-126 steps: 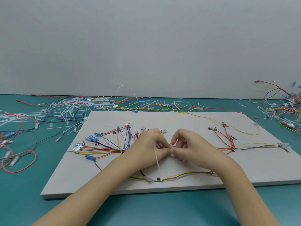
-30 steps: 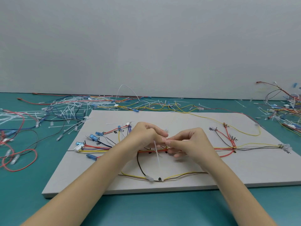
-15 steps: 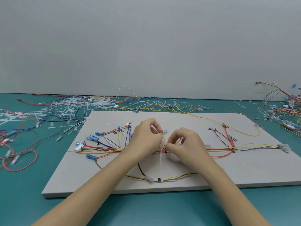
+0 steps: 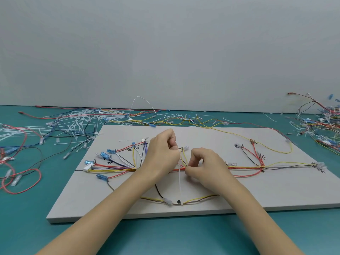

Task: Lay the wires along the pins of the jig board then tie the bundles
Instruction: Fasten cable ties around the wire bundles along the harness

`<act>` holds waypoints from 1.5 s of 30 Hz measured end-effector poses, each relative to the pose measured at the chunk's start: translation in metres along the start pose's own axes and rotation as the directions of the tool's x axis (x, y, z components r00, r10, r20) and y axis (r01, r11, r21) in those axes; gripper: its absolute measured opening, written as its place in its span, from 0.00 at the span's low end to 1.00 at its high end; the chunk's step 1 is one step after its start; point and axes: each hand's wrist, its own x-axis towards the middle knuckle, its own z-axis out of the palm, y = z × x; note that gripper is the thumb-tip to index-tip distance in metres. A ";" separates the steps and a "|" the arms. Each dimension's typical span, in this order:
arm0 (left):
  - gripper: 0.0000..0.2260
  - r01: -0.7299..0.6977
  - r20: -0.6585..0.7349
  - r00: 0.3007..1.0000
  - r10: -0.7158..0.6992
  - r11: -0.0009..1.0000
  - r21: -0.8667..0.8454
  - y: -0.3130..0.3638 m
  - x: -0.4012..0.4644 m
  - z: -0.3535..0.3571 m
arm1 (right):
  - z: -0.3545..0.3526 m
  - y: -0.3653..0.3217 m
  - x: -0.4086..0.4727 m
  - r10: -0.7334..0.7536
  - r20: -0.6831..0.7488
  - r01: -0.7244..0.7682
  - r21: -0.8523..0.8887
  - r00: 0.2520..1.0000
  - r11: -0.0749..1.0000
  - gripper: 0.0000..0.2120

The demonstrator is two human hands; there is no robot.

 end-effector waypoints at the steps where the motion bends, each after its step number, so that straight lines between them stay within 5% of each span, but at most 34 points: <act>1: 0.15 -0.004 -0.001 1.000 0.004 1.000 0.001 -0.001 0.000 0.001 | -0.001 0.001 0.000 0.003 0.013 -0.003 0.004 1.000 1.000 0.10; 8: 0.10 -0.036 0.000 0.999 0.036 0.999 0.006 -0.012 0.018 -0.019 | -0.004 0.008 0.000 -0.009 0.058 0.008 0.024 0.998 1.000 0.10; 13: 0.10 0.052 -0.131 0.991 -0.008 0.941 0.334 -0.055 0.051 -0.071 | -0.018 0.013 0.004 -0.018 0.176 -0.014 0.176 0.984 0.984 0.08; 17: 0.10 0.200 -0.098 0.980 -0.174 0.854 0.481 -0.091 0.058 -0.094 | -0.013 0.018 0.009 0.028 0.075 -0.039 0.147 0.997 0.988 0.13; 21: 0.04 0.182 -0.114 0.983 -0.144 0.848 0.498 -0.095 0.059 -0.100 | -0.006 0.021 0.012 0.056 -0.019 -0.057 -0.029 0.998 0.998 0.09; 30: 0.07 0.164 0.013 0.969 -0.247 0.683 0.712 -0.097 0.063 -0.090 | 0.006 0.023 0.017 0.053 -0.114 -0.057 -0.031 0.992 0.998 0.06; 34: 0.06 0.109 -0.072 0.994 -0.083 0.814 0.570 -0.080 0.056 -0.088 | 0.005 0.020 0.026 0.051 -0.136 -0.051 0.000 0.989 0.999 0.05; 37: 0.05 -0.077 -0.137 0.981 0.134 0.929 0.362 -0.049 0.047 -0.082 | 0.009 0.015 0.033 0.008 -0.126 -0.013 -0.035 0.992 0.999 0.04; 40: 0.05 -0.263 -0.075 0.955 0.286 0.938 0.224 -0.014 0.029 -0.067 | 0.016 0.010 0.039 -0.030 -0.109 0.023 -0.067 0.994 0.997 0.04; 45: 0.06 -0.288 0.140 0.952 0.271 0.950 0.117 0.000 0.004 -0.031 | 0.017 0.006 0.049 -0.046 -0.148 0.028 -0.122 0.988 0.992 0.05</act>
